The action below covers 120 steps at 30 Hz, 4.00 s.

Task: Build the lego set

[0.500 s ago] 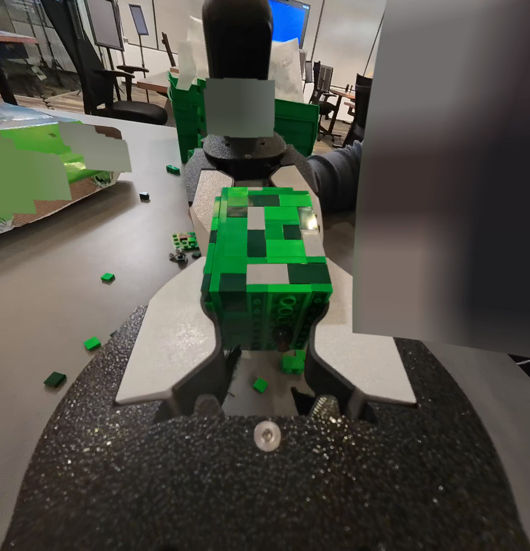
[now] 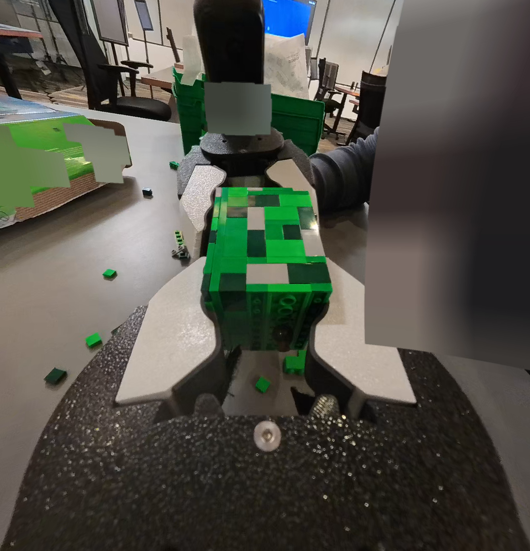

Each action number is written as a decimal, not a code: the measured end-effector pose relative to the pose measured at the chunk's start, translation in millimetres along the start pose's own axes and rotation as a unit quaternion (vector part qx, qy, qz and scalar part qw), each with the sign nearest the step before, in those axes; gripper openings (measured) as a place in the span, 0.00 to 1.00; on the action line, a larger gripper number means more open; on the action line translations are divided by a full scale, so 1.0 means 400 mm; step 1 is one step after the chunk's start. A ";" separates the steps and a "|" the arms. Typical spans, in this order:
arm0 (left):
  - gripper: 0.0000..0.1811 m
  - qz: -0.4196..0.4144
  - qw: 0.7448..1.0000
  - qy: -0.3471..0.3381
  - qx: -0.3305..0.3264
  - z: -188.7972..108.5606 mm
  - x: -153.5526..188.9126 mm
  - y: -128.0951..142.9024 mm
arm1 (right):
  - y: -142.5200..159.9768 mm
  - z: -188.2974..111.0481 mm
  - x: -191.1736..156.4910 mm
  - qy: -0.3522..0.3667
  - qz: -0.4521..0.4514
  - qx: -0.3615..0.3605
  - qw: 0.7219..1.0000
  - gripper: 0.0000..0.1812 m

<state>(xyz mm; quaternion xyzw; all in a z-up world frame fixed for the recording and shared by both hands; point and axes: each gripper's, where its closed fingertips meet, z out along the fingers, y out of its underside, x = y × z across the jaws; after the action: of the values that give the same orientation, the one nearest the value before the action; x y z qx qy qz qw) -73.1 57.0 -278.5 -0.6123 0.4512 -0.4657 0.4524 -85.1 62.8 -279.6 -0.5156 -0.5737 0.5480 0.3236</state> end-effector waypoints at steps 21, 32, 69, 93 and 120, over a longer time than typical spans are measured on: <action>0.34 0.019 0.998 0.019 -0.056 0.012 0.019 0.035 | 0.053 -0.014 -0.016 -0.029 -0.109 -0.075 0.991 0.30; 0.33 -0.007 0.999 0.005 -0.053 0.016 0.004 0.033 | 0.045 0.000 -0.011 -0.018 -0.073 -0.063 0.995 0.39; 0.24 -0.070 0.986 -0.143 -0.056 -0.022 -0.077 0.025 | 0.017 -0.074 0.102 0.174 0.059 -0.009 0.983 0.29; 0.28 0.013 0.910 -0.413 0.034 -0.013 -0.108 -0.069 | -0.006 -0.161 0.190 0.484 0.107 0.070 0.866 0.04; 0.19 0.080 0.846 -0.527 0.021 -0.031 -0.145 -0.094 | -0.018 -0.166 0.211 0.567 0.095 0.093 0.813 0.04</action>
<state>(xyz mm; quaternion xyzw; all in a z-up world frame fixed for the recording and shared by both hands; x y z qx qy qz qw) -89.4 118.8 -249.3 -0.7176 0.1821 -0.0445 0.6707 -46.4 163.2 -276.4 -0.7542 -0.1824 0.2372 0.5846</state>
